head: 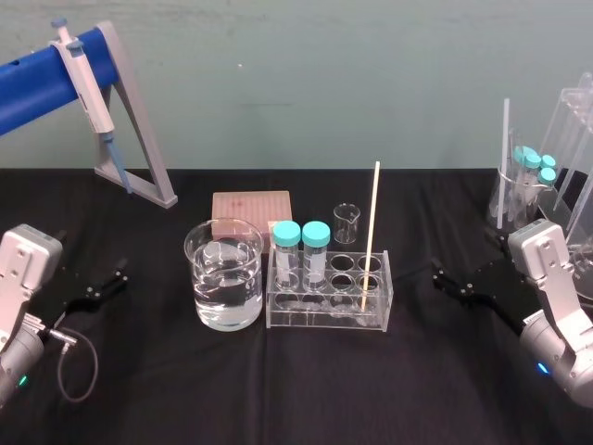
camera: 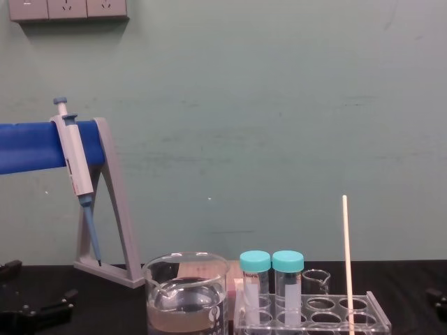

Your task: Hold the thermometer with one hand and immerse one end into the beaker, then reinsert it into the test tube rack.

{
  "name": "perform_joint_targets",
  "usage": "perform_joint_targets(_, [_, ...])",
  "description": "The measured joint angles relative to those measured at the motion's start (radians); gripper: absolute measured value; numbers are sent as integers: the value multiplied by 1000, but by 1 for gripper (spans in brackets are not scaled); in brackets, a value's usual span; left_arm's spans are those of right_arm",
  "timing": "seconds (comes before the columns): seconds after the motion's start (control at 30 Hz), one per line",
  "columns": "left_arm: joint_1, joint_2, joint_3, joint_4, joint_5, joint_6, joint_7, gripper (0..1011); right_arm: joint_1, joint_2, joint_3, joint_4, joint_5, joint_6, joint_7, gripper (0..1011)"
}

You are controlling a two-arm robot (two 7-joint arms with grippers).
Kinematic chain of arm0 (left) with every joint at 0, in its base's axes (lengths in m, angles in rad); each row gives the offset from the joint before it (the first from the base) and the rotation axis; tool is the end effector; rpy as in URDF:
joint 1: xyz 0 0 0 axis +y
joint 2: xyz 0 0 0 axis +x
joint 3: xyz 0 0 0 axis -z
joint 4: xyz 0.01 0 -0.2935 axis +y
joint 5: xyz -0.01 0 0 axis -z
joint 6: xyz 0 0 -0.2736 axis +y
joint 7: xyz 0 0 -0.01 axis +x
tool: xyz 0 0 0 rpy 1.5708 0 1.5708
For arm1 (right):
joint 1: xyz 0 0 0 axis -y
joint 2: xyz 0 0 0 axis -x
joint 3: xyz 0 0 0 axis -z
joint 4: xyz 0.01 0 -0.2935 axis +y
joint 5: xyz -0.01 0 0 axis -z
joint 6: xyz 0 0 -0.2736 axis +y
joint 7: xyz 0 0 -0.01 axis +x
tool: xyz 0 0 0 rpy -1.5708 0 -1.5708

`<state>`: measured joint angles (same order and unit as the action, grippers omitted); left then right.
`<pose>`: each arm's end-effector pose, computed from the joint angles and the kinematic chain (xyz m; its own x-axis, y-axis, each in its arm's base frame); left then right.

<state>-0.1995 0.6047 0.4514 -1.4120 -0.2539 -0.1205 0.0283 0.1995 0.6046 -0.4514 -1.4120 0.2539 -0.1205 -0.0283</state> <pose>0.3254 0.0940 -0.2984 0.2923 0.8803 0.3737 -0.9553 0.2873 0.0703 0.3254 -0.0939 -0.2984 0.2923 -0.8803 0.3737 0.9552 0.2873 -0.0703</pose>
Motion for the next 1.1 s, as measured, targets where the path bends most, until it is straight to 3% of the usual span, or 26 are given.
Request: perform_joint_targets(1.1, [0, 0, 0, 0, 0, 0, 0, 1004, 0, 0, 0, 0, 0, 0, 0, 1003])
